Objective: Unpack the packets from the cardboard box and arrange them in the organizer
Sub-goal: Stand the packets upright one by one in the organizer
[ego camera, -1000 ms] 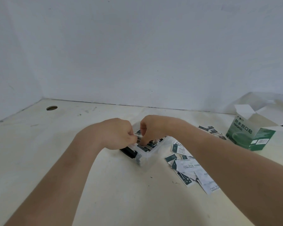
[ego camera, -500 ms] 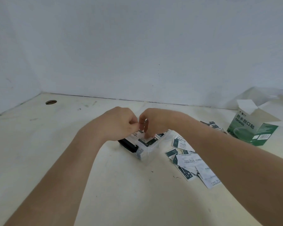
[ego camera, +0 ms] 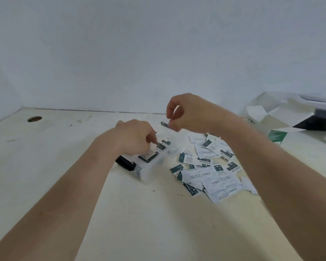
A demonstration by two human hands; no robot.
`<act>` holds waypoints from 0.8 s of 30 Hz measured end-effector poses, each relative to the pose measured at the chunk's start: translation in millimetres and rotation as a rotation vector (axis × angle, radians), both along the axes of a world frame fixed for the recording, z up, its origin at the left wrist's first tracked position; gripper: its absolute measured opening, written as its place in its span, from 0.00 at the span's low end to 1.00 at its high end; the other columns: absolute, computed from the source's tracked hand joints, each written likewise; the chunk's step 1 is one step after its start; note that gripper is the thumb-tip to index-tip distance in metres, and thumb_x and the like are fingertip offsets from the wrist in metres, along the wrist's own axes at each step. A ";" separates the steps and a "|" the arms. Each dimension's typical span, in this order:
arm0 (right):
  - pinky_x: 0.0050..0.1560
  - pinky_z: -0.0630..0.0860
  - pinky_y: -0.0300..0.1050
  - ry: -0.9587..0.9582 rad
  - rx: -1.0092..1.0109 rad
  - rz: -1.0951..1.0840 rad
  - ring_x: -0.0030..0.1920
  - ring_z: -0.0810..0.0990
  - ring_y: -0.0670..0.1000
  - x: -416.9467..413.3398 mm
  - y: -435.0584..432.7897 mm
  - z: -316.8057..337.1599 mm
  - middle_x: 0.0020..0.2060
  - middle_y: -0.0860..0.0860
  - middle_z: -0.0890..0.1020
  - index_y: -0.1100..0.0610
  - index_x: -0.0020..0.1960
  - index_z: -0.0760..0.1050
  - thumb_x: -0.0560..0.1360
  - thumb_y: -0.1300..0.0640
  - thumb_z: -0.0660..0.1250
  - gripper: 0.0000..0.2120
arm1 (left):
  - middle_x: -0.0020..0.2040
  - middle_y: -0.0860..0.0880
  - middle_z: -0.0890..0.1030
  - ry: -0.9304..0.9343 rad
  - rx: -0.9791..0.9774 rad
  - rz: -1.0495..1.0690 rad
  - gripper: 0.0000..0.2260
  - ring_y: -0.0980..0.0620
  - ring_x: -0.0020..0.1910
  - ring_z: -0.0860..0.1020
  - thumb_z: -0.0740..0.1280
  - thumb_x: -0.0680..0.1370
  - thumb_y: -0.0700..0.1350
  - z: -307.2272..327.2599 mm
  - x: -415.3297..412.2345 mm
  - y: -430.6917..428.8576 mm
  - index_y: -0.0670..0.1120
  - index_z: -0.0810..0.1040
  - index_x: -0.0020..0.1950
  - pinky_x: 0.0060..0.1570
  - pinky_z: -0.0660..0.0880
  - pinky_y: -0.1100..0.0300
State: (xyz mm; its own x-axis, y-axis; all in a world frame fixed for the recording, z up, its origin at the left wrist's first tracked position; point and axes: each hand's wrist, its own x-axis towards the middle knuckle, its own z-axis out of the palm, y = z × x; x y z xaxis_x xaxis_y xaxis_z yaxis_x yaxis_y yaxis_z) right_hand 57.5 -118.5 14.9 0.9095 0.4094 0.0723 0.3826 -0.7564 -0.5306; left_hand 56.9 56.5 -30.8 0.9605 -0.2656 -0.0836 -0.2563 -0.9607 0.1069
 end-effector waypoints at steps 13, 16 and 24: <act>0.59 0.74 0.53 0.276 -0.609 0.025 0.62 0.71 0.52 -50.7 -98.1 -68.0 0.65 0.47 0.66 0.42 0.72 0.60 0.66 0.45 0.77 0.40 | 0.61 0.47 0.72 0.031 0.061 -0.051 0.36 0.45 0.62 0.68 0.66 0.66 0.71 -52.7 -60.9 -119.4 0.48 0.69 0.64 0.57 0.69 0.52; 0.57 0.74 0.49 0.229 -0.424 0.023 0.56 0.73 0.50 -51.1 -104.4 -78.5 0.57 0.47 0.70 0.45 0.69 0.65 0.67 0.49 0.77 0.35 | 0.58 0.49 0.72 -0.026 -0.022 -0.001 0.31 0.47 0.62 0.69 0.67 0.66 0.70 -60.5 -59.5 -125.9 0.52 0.73 0.61 0.57 0.69 0.51; 0.39 0.69 0.34 0.065 -0.146 -0.028 0.43 0.75 0.42 -44.6 -115.6 -100.1 0.44 0.41 0.77 0.43 0.52 0.74 0.69 0.51 0.75 0.15 | 0.51 0.55 0.73 -0.075 -0.315 0.030 0.19 0.52 0.56 0.71 0.70 0.69 0.63 -72.9 -62.2 -116.6 0.58 0.74 0.56 0.57 0.70 0.50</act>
State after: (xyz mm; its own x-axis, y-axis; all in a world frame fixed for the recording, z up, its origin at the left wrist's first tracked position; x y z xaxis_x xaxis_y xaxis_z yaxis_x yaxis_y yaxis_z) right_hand 13.0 -234.1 -85.2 0.9216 0.3854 -0.0455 0.3286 -0.8373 -0.4369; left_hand -5.3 -60.1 -103.7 0.9686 -0.2387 0.0699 -0.2470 -0.8906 0.3818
